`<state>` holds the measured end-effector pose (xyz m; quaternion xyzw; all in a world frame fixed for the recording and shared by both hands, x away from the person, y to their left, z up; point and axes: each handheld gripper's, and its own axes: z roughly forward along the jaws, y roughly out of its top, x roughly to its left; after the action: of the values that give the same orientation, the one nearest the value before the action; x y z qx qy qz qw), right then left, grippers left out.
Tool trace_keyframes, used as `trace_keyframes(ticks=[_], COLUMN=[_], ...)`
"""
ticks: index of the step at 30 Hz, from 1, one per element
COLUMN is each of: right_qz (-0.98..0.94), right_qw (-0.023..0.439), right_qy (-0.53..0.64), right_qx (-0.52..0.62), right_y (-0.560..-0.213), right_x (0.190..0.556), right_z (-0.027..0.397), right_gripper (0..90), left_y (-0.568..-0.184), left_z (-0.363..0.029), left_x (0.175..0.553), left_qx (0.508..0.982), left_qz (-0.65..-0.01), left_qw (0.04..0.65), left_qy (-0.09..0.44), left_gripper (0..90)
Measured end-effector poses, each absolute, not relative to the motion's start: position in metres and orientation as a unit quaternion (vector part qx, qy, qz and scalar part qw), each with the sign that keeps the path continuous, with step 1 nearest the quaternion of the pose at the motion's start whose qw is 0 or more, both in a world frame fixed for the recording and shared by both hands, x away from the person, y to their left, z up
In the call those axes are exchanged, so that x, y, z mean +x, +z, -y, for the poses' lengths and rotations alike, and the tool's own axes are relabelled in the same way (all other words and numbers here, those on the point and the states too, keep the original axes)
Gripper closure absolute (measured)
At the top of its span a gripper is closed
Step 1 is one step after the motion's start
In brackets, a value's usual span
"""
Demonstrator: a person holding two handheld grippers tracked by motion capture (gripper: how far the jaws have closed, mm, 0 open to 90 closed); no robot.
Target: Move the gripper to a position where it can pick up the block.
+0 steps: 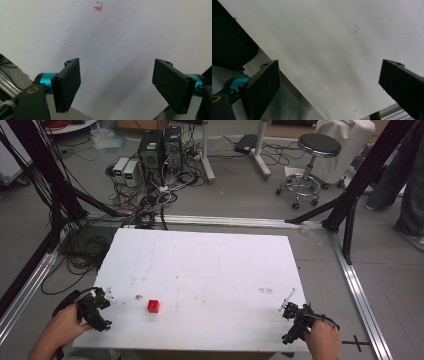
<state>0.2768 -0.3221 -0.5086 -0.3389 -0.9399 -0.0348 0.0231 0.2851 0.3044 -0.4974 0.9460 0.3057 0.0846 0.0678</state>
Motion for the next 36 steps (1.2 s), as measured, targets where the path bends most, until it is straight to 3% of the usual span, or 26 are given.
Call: trace_keyframes(ticks=[22, 36], right_qz=[0.937, 0.937], right_qw=[0.027, 0.023], right_qy=[-0.042, -0.055], right_qx=[-0.345, -0.344], right_y=[-0.5091, -0.5044], right_x=[0.2749, 0.2743], right_z=[0.3248, 0.3263], right_gripper=[3.3, 3.2], left_y=[-0.5016, -0.4924], left_z=[-0.3025, -0.3052], left_x=[0.2832, 0.2897], left_qx=[0.949, 0.965], left_qz=[-0.296, -0.243], left_qw=[0.059, 0.064], left_qy=[0.088, 0.077], left_gripper=[23.0, 23.0])
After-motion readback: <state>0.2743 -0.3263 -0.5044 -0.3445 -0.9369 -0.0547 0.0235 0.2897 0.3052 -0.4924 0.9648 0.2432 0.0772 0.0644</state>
